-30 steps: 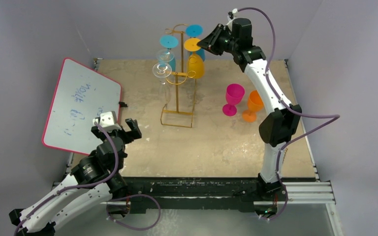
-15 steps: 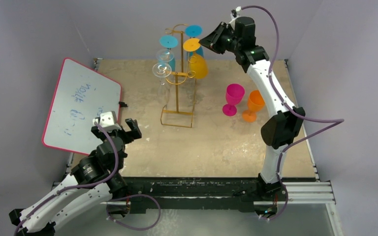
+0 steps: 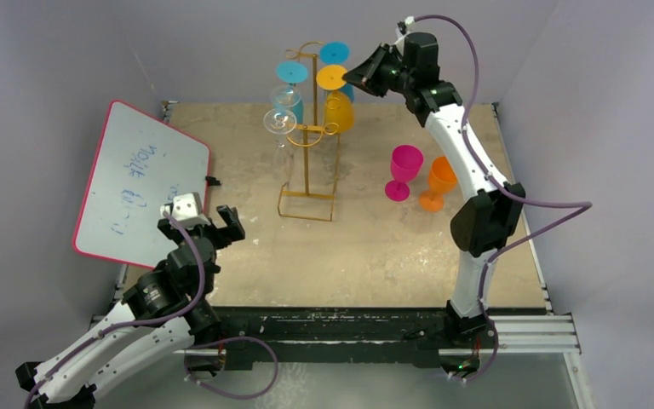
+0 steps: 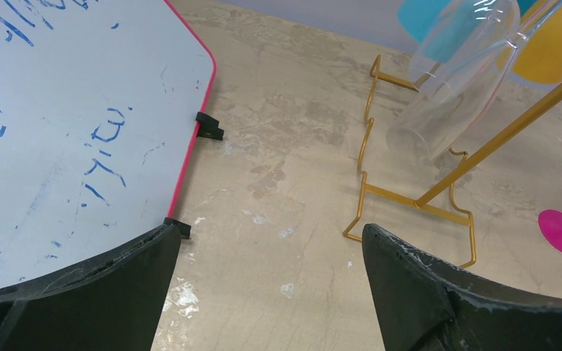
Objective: Take the wine glass off the wine glass rack
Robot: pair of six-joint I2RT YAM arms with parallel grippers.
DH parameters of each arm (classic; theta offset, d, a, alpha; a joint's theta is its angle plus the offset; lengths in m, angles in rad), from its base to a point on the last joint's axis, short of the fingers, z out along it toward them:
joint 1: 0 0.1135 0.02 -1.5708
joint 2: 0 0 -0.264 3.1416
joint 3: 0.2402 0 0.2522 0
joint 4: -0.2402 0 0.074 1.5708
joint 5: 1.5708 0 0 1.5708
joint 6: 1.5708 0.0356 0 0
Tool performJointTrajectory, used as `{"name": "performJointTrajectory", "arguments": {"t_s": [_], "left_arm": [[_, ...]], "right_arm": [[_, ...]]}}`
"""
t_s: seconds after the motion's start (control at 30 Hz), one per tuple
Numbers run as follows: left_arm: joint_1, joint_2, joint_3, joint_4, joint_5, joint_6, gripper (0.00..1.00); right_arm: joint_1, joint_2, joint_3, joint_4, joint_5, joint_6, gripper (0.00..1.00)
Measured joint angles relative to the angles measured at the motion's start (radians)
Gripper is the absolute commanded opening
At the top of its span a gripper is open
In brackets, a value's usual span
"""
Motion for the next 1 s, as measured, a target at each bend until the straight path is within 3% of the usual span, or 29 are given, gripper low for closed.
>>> {"name": "performJointTrajectory", "arguments": {"t_s": [1.0], "left_arm": [[0.0, -0.001, -0.001, 0.001, -0.021, -0.016, 0.96]], "right_arm": [[-0.078, -0.131, -0.159, 0.167, -0.102, 0.121, 0.0]]}}
